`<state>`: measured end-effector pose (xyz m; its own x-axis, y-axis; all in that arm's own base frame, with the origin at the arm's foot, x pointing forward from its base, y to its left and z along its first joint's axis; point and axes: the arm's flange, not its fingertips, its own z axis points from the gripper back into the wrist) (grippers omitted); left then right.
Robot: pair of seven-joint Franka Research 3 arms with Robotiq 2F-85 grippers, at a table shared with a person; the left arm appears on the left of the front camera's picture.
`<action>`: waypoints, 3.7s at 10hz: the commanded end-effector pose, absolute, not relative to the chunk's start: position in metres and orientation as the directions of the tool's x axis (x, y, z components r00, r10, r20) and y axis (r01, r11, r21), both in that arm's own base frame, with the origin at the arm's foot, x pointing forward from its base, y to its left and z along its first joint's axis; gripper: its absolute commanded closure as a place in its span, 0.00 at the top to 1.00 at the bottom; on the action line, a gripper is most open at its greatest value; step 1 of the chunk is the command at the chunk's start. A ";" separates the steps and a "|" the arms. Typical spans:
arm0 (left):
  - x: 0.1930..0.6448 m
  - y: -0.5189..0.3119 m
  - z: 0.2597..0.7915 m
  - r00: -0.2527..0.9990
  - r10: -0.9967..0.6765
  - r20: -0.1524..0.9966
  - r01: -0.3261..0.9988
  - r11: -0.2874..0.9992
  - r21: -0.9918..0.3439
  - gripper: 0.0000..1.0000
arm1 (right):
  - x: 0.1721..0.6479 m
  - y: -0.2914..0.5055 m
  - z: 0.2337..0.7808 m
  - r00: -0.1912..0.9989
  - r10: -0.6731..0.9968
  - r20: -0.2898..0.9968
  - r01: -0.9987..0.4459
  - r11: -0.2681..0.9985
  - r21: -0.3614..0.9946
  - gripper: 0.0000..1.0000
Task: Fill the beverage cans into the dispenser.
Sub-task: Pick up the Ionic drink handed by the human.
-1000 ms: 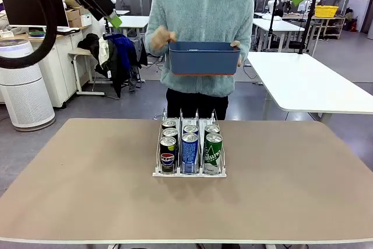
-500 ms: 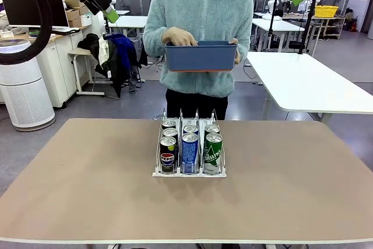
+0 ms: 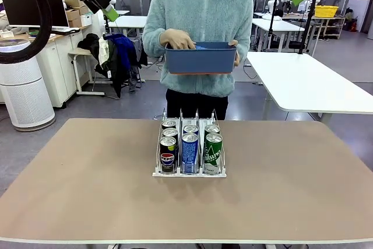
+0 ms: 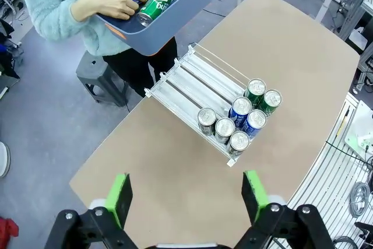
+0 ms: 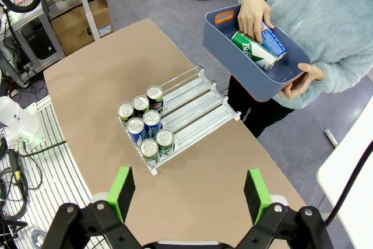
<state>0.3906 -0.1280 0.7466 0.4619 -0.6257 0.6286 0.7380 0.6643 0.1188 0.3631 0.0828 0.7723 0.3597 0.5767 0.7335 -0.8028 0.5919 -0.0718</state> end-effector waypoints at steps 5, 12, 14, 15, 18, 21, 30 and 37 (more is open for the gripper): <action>0.377 -0.131 0.774 0.448 -0.638 0.626 0.729 0.667 0.157 1.00 | 0.362 0.083 0.771 0.361 0.576 0.733 -0.803 0.592 -0.070 1.00; 0.372 -0.135 0.785 0.404 -0.644 0.649 0.736 0.650 0.187 1.00 | 0.362 0.083 0.771 0.361 0.576 0.733 -0.803 0.592 -0.070 1.00; 0.372 -0.135 0.785 0.404 -0.644 0.649 0.736 0.650 0.187 1.00 | 0.362 0.083 0.771 0.361 0.576 0.733 -0.803 0.592 -0.070 1.00; 0.372 -0.135 0.785 0.404 -0.644 0.649 0.736 0.650 0.187 1.00 | 0.362 0.083 0.771 0.361 0.576 0.733 -0.803 0.592 -0.070 1.00; 0.372 -0.135 0.785 0.404 -0.644 0.649 0.736 0.650 0.187 1.00 | 0.362 0.083 0.771 0.361 0.576 0.733 -0.803 0.592 -0.070 1.00; 0.372 -0.135 0.785 0.404 -0.644 0.649 0.736 0.650 0.187 1.00 | 0.362 0.083 0.771 0.361 0.576 0.733 -0.803 0.592 -0.070 1.00; 0.372 -0.135 0.785 0.404 -0.644 0.649 0.736 0.650 0.187 1.00 | 0.362 0.083 0.771 0.361 0.576 0.733 -0.803 0.592 -0.070 1.00; 0.373 -0.135 0.785 0.402 -0.649 0.646 0.736 0.648 0.193 1.00 | 0.362 0.083 0.771 0.361 0.576 0.733 -0.803 0.592 -0.070 1.00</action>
